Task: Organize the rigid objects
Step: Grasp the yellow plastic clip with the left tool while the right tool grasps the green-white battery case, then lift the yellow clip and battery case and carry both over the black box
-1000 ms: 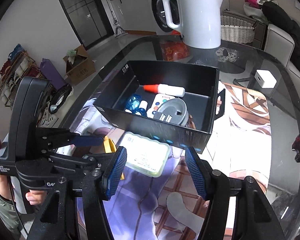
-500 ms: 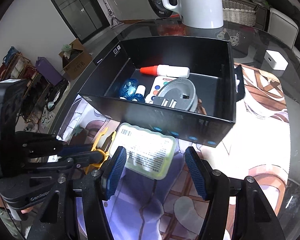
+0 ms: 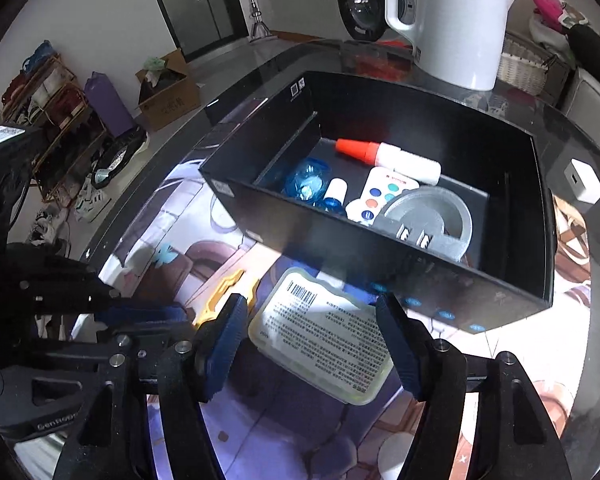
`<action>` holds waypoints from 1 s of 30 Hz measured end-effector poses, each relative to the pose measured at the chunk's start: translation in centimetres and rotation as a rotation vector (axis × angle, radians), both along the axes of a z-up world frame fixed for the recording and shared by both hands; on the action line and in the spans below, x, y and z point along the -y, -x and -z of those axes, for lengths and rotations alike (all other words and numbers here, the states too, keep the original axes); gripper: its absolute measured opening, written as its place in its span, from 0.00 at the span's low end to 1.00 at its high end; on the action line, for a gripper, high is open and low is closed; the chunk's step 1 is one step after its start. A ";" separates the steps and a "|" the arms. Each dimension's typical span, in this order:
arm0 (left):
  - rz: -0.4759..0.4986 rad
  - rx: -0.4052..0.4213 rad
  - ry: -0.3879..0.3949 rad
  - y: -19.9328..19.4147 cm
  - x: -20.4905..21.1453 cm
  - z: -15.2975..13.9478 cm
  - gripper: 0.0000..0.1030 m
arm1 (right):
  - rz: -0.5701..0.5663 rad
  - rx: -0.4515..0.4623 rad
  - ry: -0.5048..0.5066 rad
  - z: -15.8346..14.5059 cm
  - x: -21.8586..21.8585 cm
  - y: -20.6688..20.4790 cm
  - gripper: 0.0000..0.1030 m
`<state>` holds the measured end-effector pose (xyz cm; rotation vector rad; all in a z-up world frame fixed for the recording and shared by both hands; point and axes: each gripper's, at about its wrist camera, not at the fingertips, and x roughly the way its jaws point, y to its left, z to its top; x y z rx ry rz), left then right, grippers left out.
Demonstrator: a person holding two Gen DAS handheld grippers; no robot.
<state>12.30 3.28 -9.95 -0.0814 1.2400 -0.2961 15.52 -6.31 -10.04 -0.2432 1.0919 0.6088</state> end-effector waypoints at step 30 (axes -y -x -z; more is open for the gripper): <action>0.022 0.009 -0.083 -1.7 4.1 0.9 0.24 | -0.004 -0.104 0.035 1.3 5.5 2.9 0.54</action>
